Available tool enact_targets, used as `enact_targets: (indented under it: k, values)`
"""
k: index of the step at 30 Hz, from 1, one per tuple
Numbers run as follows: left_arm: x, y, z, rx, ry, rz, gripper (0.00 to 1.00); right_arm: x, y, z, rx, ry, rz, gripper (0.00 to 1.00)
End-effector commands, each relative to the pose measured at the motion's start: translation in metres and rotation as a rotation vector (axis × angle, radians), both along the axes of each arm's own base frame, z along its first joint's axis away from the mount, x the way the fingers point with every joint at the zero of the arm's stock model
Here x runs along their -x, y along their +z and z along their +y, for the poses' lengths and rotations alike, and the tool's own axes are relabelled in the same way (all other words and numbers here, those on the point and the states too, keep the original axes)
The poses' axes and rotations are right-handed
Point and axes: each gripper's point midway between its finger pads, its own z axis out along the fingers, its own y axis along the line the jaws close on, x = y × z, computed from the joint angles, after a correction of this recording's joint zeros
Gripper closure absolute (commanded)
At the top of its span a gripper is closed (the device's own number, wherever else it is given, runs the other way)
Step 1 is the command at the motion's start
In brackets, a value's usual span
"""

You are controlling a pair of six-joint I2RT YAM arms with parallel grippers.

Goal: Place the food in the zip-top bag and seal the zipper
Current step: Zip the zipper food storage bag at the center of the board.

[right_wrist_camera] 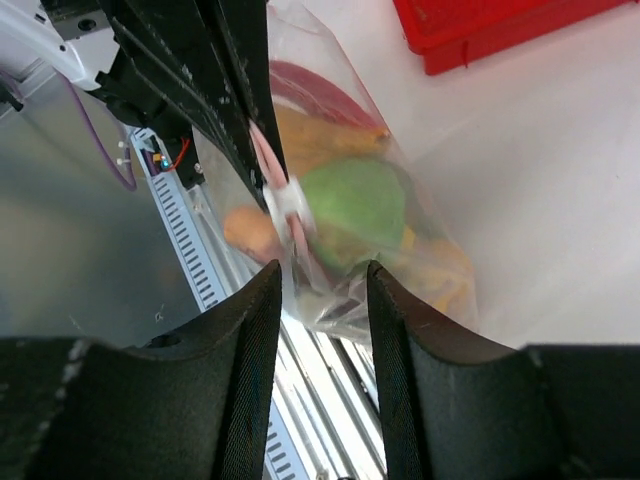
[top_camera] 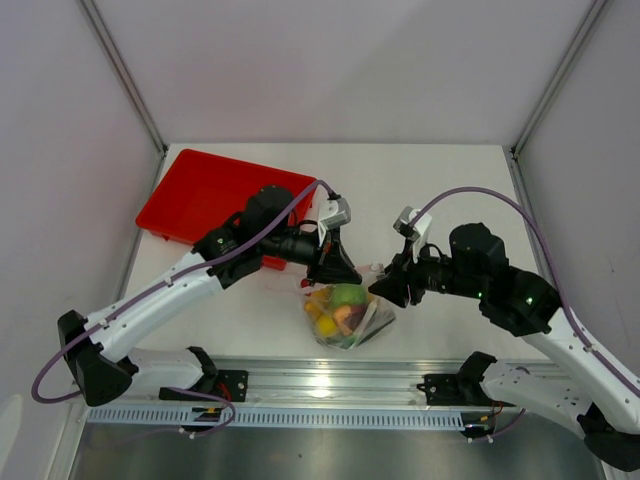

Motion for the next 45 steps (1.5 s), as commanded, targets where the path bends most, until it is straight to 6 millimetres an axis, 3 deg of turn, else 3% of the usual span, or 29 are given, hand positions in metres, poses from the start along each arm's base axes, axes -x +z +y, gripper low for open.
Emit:
enact_targets:
  k: [1,6,10,14,18,19,22,23,24,28,29,31,34,37,38,41,45]
  values:
    - [0.005,0.021,0.001,0.079,-0.023,-0.026,0.99,-0.005,0.029,0.017,-0.127,0.066,-0.092,0.58]
    - [0.007,0.020,0.002,0.085,-0.030,-0.021,1.00,-0.013,0.032,0.016,-0.142,0.081,-0.116,0.49]
    - [0.005,0.020,0.003,0.089,-0.027,-0.017,1.00,-0.019,0.027,0.011,-0.130,0.069,-0.103,0.49]
    - [0.004,0.024,0.005,0.108,-0.027,-0.023,1.00,-0.011,0.018,0.011,-0.158,0.141,-0.076,0.59]
    - [0.002,0.023,0.006,0.108,-0.030,-0.013,0.99,0.000,0.013,0.016,-0.218,0.218,-0.063,0.85]
    - [0.003,0.023,0.007,0.108,-0.033,-0.011,0.99,0.002,0.016,0.016,-0.240,0.222,-0.061,0.87]
    - [0.003,0.021,0.007,0.108,-0.035,-0.004,0.99,0.004,0.022,0.019,-0.290,0.255,-0.065,0.87]
    - [0.004,0.021,0.007,0.111,-0.037,-0.003,0.99,0.006,0.023,0.020,-0.298,0.274,-0.062,0.84]
    - [0.004,0.020,0.008,0.108,-0.037,0.003,0.99,0.007,0.025,0.021,-0.307,0.284,-0.072,0.75]
    - [0.003,0.019,0.009,0.105,-0.038,0.007,0.99,0.004,0.021,0.024,-0.305,0.301,-0.059,0.76]
    - [0.003,0.017,0.009,0.103,-0.037,0.011,0.99,0.006,0.021,0.025,-0.309,0.313,-0.051,0.78]
    - [0.003,0.017,0.009,0.104,-0.039,0.011,1.00,0.005,0.019,0.027,-0.316,0.319,-0.044,1.00]
    - [0.002,0.021,0.009,0.113,-0.037,0.008,0.99,0.000,0.016,0.028,-0.318,0.297,-0.016,1.00]
    - [0.002,0.031,0.006,0.143,-0.048,-0.001,0.77,-0.008,0.016,0.028,-0.328,0.241,-0.001,1.00]
    - [0.002,0.034,0.005,0.153,-0.049,0.006,0.64,-0.009,0.016,0.029,-0.332,0.234,0.007,1.00]
    - [-0.002,0.050,0.002,0.206,-0.031,-0.026,0.44,-0.014,0.017,0.029,-0.336,0.199,0.021,1.00]
    - [-0.007,0.060,-0.004,0.225,-0.036,-0.041,0.40,-0.014,0.019,0.028,-0.341,0.197,0.018,1.00]
